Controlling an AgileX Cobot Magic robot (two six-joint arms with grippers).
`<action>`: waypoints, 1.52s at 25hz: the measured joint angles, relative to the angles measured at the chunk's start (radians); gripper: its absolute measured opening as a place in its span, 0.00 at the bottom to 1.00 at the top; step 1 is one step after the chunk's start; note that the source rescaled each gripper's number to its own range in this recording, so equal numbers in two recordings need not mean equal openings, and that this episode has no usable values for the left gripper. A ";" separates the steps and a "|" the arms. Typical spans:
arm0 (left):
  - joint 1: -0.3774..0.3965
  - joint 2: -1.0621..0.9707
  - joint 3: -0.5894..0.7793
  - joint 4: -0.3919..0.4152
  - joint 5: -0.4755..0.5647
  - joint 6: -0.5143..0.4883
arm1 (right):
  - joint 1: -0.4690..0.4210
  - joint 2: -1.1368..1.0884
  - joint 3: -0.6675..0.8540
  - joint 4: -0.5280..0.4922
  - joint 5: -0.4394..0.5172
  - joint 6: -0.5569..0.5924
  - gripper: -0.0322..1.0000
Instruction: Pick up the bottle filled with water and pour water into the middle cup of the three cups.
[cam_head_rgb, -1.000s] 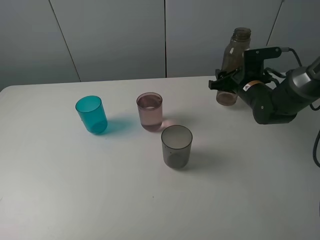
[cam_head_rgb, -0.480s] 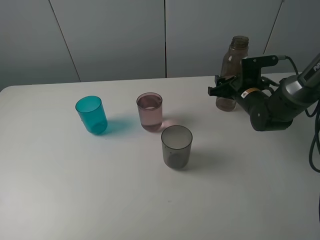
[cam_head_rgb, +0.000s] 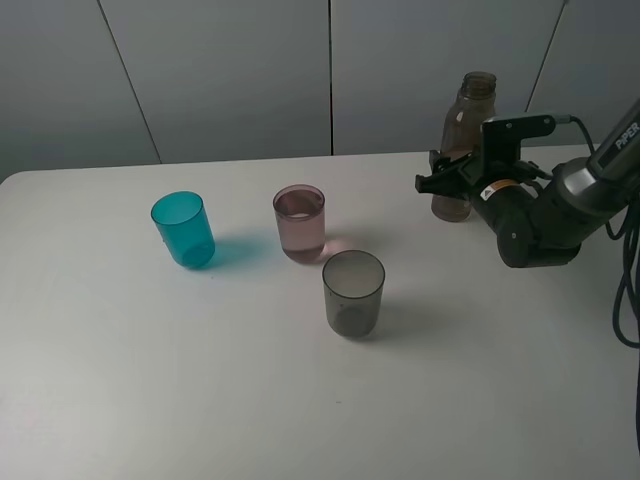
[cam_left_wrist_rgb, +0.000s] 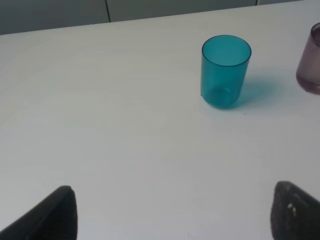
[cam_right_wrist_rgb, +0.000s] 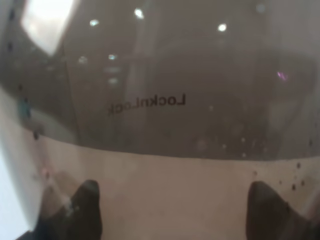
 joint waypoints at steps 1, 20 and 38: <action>0.000 0.000 0.000 0.000 0.000 0.000 | 0.000 0.000 0.000 0.000 0.000 0.000 0.03; 0.000 0.000 0.000 0.000 0.000 0.000 | 0.000 -0.027 0.000 0.004 0.120 0.017 0.55; 0.000 0.000 0.000 0.000 0.000 -0.002 | 0.000 -0.214 0.082 -0.002 0.355 0.013 0.56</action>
